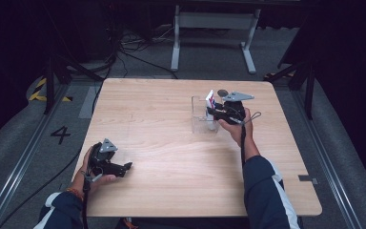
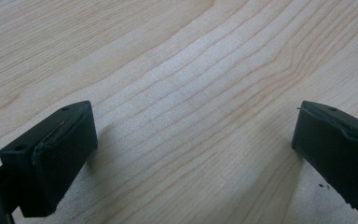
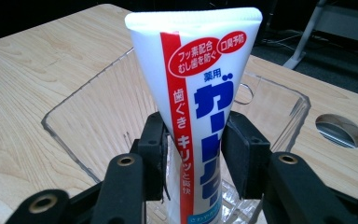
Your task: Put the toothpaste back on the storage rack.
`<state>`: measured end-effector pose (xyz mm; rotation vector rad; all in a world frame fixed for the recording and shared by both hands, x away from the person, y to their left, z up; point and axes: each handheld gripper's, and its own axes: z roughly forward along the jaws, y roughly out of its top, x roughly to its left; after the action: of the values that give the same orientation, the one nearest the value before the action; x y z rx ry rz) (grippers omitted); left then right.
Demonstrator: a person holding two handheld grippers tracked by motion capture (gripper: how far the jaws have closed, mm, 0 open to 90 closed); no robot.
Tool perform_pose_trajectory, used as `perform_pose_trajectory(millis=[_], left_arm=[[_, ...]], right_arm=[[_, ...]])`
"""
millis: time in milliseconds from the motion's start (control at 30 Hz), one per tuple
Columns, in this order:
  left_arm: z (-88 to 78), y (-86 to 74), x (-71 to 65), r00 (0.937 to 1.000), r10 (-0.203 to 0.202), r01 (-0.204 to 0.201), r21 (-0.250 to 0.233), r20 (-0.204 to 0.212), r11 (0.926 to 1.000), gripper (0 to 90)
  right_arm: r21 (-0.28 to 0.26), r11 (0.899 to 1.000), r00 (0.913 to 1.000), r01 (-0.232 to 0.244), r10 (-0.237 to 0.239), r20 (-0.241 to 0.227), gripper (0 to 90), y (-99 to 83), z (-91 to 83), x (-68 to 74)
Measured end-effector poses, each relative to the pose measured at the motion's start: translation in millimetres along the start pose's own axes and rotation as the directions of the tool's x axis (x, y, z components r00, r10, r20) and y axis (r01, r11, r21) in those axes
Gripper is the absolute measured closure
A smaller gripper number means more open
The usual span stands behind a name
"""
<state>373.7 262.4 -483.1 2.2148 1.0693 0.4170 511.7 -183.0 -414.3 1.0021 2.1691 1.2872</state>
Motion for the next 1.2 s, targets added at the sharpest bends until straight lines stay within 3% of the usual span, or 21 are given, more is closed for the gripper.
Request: perform_pose_trajectory(millis=[267, 500, 667, 1200], left_arm=[[0.0, 0.0, 0.0, 1.0, 0.0, 0.0, 0.0, -0.001, 1.0, 0.5], [0.0, 0.0, 0.1, 1.0, 0.0, 0.0, 0.0, 0.001, 1.0, 0.5], [0.0, 0.0, 0.1, 1.0, 0.0, 0.0, 0.0, 0.001, 1.0, 0.5], [0.0, 0.0, 0.1, 1.0, 0.0, 0.0, 0.0, 0.001, 1.0, 0.5]], right_arm=[[-0.011, 1.0, 0.9996, -0.027, 0.027, -0.005, 55.5, 1.3, -4.9, -1.0], [-0.002, 1.0, 1.0, -0.002, 0.002, 0.006, 49.9, 3.2, -11.2, 3.4], [0.033, 0.997, 0.997, 0.063, -0.065, 0.043, 38.1, 9.1, -20.0, 10.9], [0.101, 0.984, 0.987, 0.148, -0.153, 0.048, 31.9, 11.1, -46.3, 22.5]])
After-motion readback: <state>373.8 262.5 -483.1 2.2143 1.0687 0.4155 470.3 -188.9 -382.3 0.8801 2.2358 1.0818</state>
